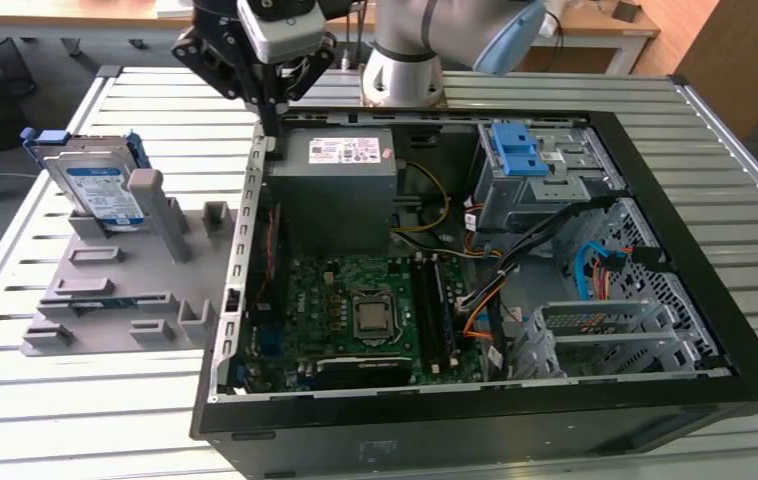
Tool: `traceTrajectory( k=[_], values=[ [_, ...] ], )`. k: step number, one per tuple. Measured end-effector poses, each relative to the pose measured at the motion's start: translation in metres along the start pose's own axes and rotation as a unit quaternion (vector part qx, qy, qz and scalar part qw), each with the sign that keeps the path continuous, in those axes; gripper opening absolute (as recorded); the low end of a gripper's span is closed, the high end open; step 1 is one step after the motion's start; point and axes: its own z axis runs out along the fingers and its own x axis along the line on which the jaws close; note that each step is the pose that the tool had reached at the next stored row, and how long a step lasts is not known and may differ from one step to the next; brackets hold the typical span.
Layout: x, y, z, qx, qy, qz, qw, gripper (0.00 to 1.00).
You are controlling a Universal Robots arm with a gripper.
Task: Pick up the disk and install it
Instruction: 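Reach for the disk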
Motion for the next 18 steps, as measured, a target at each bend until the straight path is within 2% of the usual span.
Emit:
traceTrajectory(
  k=[18],
  values=[
    [0.0109,-0.0009,0.0006,0.0,0.0,0.0,1.0,0.11]
  ],
)
